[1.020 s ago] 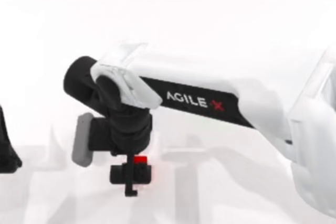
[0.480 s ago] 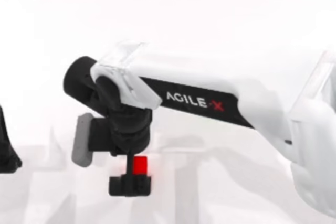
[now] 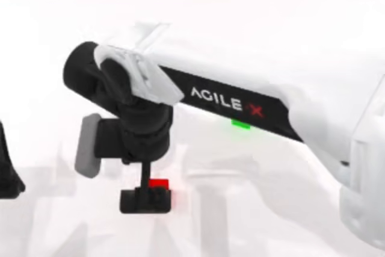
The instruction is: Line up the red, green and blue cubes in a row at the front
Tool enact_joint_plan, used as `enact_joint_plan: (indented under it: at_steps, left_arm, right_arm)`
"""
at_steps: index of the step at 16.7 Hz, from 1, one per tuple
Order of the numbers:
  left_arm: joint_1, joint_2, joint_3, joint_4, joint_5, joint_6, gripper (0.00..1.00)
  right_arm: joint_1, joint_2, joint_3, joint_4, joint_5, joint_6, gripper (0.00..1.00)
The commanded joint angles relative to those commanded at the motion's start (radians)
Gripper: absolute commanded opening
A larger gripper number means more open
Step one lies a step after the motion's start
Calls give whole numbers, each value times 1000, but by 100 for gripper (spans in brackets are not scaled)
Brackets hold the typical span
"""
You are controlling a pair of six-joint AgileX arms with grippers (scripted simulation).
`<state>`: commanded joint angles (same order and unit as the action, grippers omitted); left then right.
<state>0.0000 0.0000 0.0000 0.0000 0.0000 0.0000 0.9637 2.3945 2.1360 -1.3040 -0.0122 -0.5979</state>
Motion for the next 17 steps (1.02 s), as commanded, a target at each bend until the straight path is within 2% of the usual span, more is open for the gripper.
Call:
enact_joint_plan:
  at_steps: [3,9,12,17]
  left_arm:
    - [0,0,0,0,0,0,100]
    - [0,0,0,0,0,0,100]
    - [0,0,0,0,0,0,100]
    - [0,0,0,0,0,0,100]
  right_arm:
    - [3,-11,83,-88,0,-3,100]
    - [-18,-7,91,-94,1,-5,100]
    - [-114,6,102,-91,6,-11,100]
    - [-357,41,118,-90,13,-31,100]
